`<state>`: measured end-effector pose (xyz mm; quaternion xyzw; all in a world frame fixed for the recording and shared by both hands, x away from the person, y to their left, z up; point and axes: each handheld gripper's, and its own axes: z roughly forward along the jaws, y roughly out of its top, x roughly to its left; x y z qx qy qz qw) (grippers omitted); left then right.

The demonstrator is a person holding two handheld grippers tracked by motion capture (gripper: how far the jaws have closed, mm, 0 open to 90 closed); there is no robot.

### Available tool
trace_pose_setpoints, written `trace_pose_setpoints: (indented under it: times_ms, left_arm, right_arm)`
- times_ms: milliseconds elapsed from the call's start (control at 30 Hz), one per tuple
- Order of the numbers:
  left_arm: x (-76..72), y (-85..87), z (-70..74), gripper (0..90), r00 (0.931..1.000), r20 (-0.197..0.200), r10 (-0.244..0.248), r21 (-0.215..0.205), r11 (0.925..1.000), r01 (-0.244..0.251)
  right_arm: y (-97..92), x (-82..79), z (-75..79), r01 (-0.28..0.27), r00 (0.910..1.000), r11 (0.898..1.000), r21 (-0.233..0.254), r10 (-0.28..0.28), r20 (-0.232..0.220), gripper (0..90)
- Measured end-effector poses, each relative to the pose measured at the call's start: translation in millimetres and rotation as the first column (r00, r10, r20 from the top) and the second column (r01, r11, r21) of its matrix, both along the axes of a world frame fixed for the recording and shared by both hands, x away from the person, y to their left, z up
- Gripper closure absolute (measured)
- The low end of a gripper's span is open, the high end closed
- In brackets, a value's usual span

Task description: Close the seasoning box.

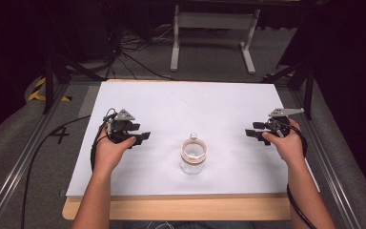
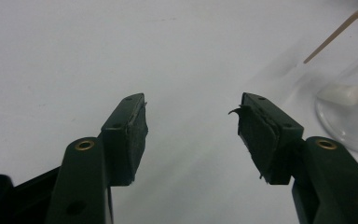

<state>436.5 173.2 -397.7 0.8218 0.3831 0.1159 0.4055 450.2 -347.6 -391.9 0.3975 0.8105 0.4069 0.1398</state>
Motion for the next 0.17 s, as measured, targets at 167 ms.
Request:
trace_pose_setpoints:
  times_ms: [167]
  left_arm:
    - [1.9, 0.1, -0.9, 40.2, 0.9999, 0.009, -0.010, 0.007, 0.9999, 0.010]
  right_arm:
    - [1.6, 1.4, -2.9, -0.001, 1.0000, 1.000, 0.025, 0.001, -0.008, 43.2]
